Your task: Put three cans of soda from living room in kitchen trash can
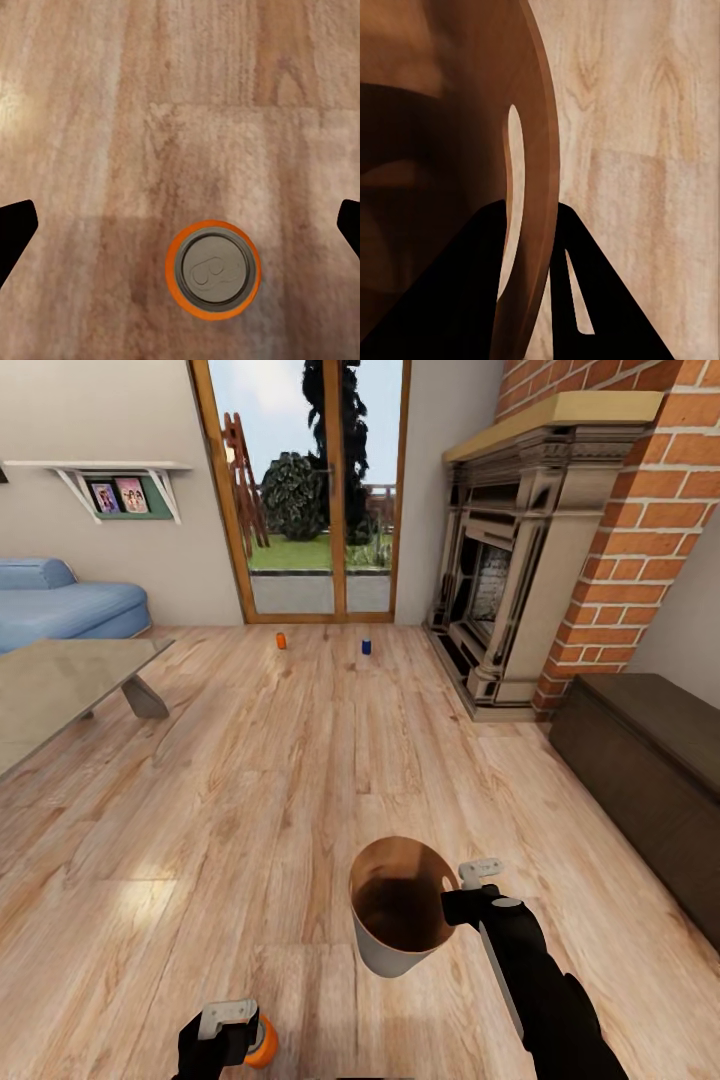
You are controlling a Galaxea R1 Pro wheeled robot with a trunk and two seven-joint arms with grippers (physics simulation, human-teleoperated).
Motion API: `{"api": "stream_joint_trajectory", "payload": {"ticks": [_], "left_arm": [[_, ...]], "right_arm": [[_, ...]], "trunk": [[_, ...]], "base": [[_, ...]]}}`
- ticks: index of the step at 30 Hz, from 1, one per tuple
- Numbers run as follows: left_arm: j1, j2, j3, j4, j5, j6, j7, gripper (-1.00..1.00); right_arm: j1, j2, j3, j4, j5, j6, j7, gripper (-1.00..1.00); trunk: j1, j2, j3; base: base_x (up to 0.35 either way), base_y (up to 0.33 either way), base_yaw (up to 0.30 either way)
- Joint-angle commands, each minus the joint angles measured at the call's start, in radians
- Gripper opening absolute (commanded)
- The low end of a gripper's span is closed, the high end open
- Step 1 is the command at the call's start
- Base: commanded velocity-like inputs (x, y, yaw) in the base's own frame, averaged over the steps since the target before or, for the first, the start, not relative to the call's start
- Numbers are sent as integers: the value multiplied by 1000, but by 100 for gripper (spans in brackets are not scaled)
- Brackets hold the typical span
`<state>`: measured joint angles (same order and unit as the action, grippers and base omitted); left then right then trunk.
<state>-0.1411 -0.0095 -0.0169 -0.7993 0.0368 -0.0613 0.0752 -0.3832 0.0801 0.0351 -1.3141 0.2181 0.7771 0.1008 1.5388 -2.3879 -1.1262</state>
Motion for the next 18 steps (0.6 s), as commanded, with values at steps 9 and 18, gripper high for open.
{"api": "stream_joint_trajectory", "payload": {"ticks": [9,18], "left_arm": [[0,-1,0,0,0,0,0,100],[0,-1,0,0,0,0,0,100]], "right_arm": [[-1,0,0,0,-16,1,3,-100],[0,0,0,0,-16,1,3,-100]], "trunk": [[0,0,-5],[0,0,-18]], "base": [[0,0,0],[0,0,0]]}}
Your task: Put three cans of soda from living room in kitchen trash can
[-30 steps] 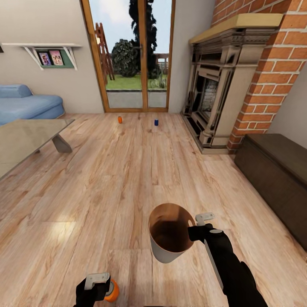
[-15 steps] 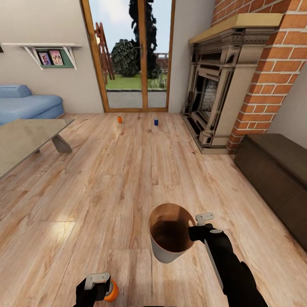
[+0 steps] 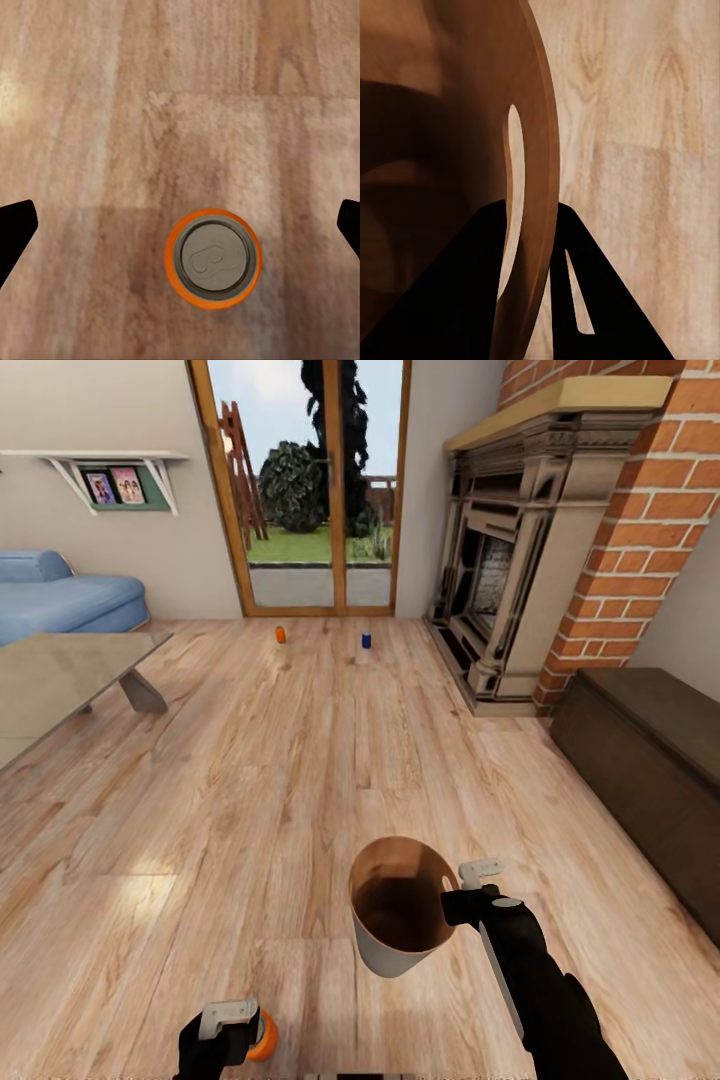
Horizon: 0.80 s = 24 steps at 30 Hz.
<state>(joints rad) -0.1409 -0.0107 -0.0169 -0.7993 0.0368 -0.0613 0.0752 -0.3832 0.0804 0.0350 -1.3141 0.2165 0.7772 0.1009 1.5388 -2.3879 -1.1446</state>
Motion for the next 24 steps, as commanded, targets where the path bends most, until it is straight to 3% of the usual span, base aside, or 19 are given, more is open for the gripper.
{"api": "stream_joint_trajectory", "payload": {"ticks": [1,24], "left_arm": [[0,0,0,0,0,0,0,100],[0,0,0,0,0,0,0,100]], "right_arm": [[0,0,0,-1,-14,1,3,-100],[-1,0,0,-1,-14,1,3,-100]], "trunk": [[0,0,-2],[0,0,-39]], "base": [[0,0,0],[5,-3,0]]}}
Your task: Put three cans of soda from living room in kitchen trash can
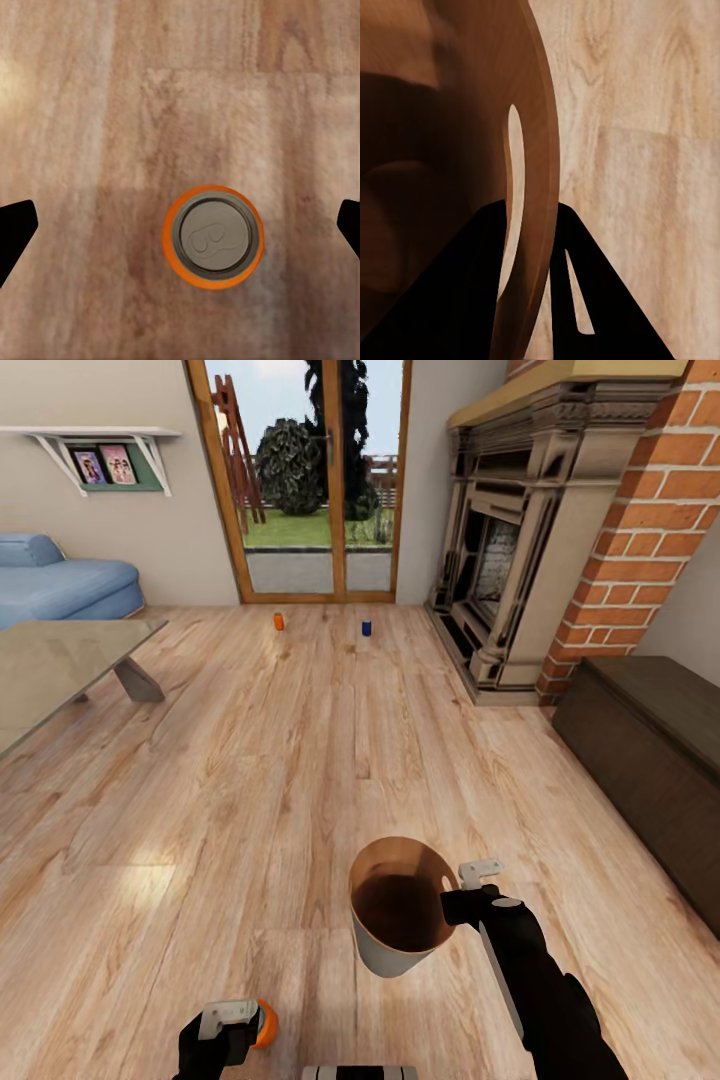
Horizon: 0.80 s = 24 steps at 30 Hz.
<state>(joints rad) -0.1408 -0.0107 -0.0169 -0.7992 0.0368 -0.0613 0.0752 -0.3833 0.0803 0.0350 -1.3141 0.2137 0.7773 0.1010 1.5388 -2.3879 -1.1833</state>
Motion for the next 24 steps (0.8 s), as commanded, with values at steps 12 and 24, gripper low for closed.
{"api": "stream_joint_trajectory", "payload": {"ticks": [12,24], "left_arm": [[0,0,0,0,0,0,0,100],[0,0,0,0,0,0,-1,100]], "right_arm": [[-1,1,0,-1,-11,0,3,-100],[0,1,0,-1,-11,0,3,-100]], "trunk": [[0,0,-9],[0,0,-9]], "base": [[95,-72,0],[8,-3,0]]}}
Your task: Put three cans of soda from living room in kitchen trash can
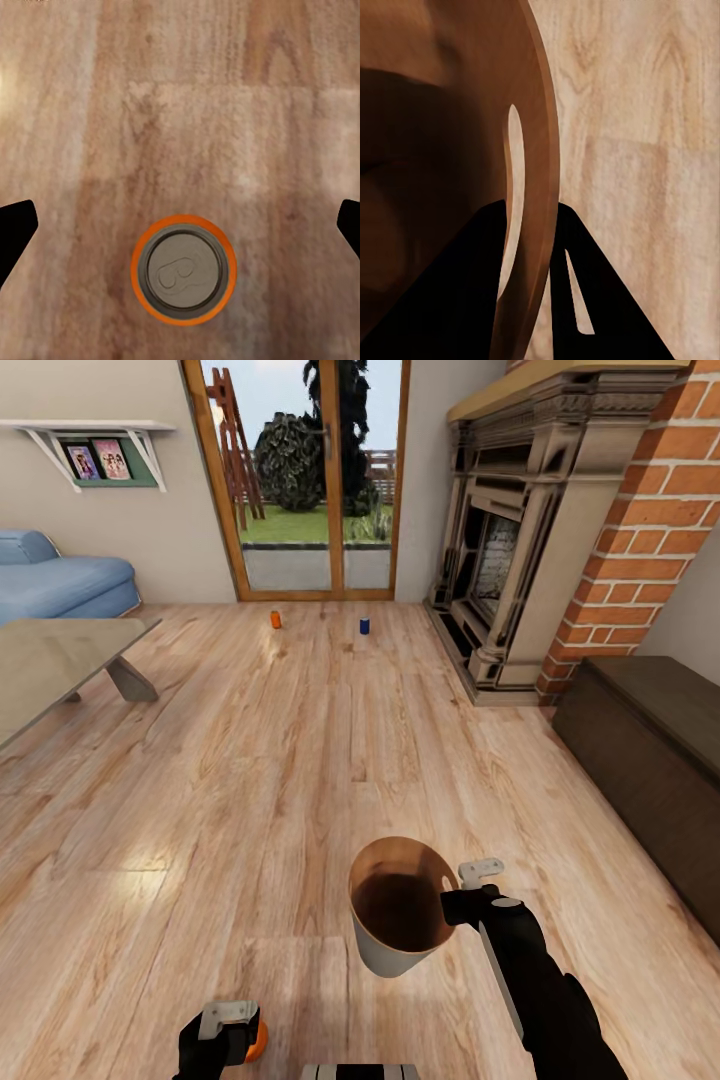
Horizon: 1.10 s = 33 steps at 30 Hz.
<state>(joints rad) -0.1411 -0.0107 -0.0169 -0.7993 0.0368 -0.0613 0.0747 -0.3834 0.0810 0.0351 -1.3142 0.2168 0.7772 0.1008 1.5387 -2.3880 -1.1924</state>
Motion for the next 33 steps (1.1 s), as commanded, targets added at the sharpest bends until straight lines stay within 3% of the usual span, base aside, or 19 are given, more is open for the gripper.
{"api": "stream_joint_trajectory", "payload": {"ticks": [1,33], "left_arm": [[0,0,0,0,0,0,0,100],[0,1,0,0,0,0,0,100]], "right_arm": [[0,0,0,0,-14,1,3,-100],[0,0,0,0,-14,1,3,-100]], "trunk": [[0,0,0],[0,0,-47]], "base": [[60,0,0],[10,0,0]]}}
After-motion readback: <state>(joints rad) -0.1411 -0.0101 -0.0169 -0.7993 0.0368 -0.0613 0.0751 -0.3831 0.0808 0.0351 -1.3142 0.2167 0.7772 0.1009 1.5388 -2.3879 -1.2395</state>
